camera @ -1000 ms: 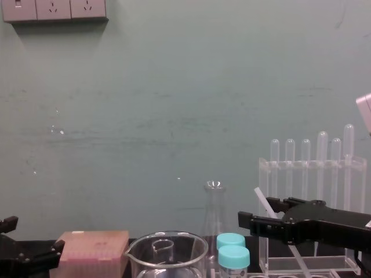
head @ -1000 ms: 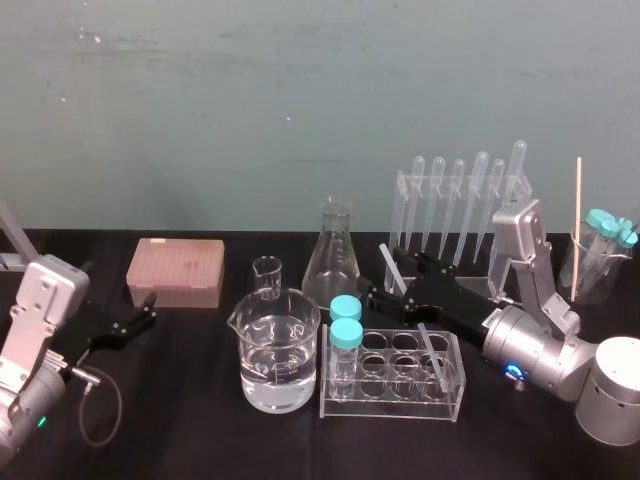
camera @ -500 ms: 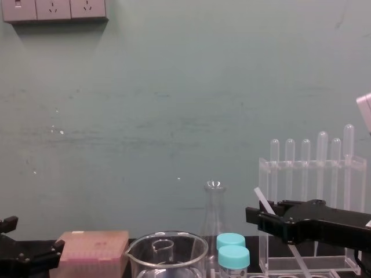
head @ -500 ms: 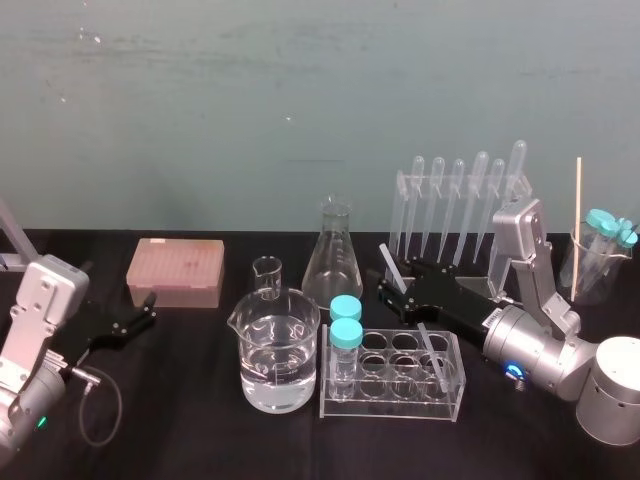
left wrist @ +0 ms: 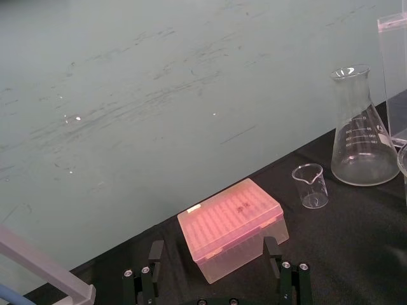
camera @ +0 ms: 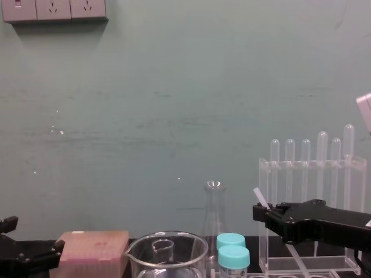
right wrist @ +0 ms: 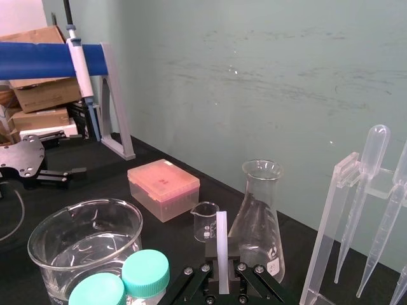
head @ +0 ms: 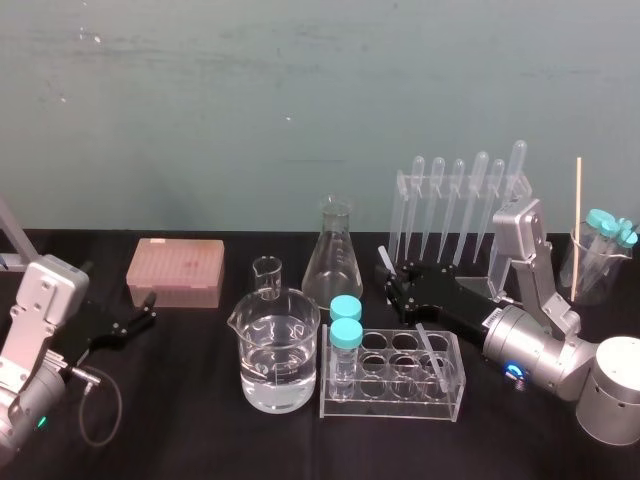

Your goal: Pick up the stirring rod with one hand, then place it down.

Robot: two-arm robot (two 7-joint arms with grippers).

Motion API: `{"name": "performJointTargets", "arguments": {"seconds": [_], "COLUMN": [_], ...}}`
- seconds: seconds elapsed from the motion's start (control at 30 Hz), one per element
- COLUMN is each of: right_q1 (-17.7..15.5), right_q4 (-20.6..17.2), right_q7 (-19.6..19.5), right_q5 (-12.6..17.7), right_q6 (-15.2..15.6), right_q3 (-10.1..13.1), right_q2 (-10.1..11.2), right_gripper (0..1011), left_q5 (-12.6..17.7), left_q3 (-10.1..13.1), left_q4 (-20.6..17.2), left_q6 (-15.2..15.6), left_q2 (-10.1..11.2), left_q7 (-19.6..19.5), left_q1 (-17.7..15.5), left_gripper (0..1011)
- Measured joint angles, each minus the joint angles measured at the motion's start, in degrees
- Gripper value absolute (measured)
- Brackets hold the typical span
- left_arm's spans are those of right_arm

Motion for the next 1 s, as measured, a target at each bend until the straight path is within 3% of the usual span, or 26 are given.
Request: {"name": "performJointTargets", "arguments": {"seconds": [0.27, 0.37, 0.83, 1.0], "right_q1": [0.0, -0.2, 0.8, 0.8], "right_q4": [0.0, -0.7, -3.4, -1.3], "right_q7": [0.0, 0.2, 3.2, 9.1], "right_q5": [-0.1, -0.1, 2.5, 5.8], "right_q6": [-0.1, -1.5, -14.0, -21.5], "right_q3": [0.1, 0.9, 7.0, 8.8], "right_q2": [0.0, -0.2, -3.4, -4.4], "right_gripper": [70, 70, 70, 70], "left_q5": [0.0, 0.0, 0.0, 0.0], "left_q3": [0.0, 0.0, 0.0, 0.0], "left_q4": [0.0, 0.0, 0.0, 0.0], "left_q6": [0.0, 0.0, 0.0, 0.0], "left_q2": [0.0, 0.0, 0.0, 0.0], "left_q7": [0.0, 0.0, 0.0, 0.0], "left_q1": [0.0, 0.0, 0.0, 0.0], "left_gripper": [1000, 1000, 1000, 1000]}}
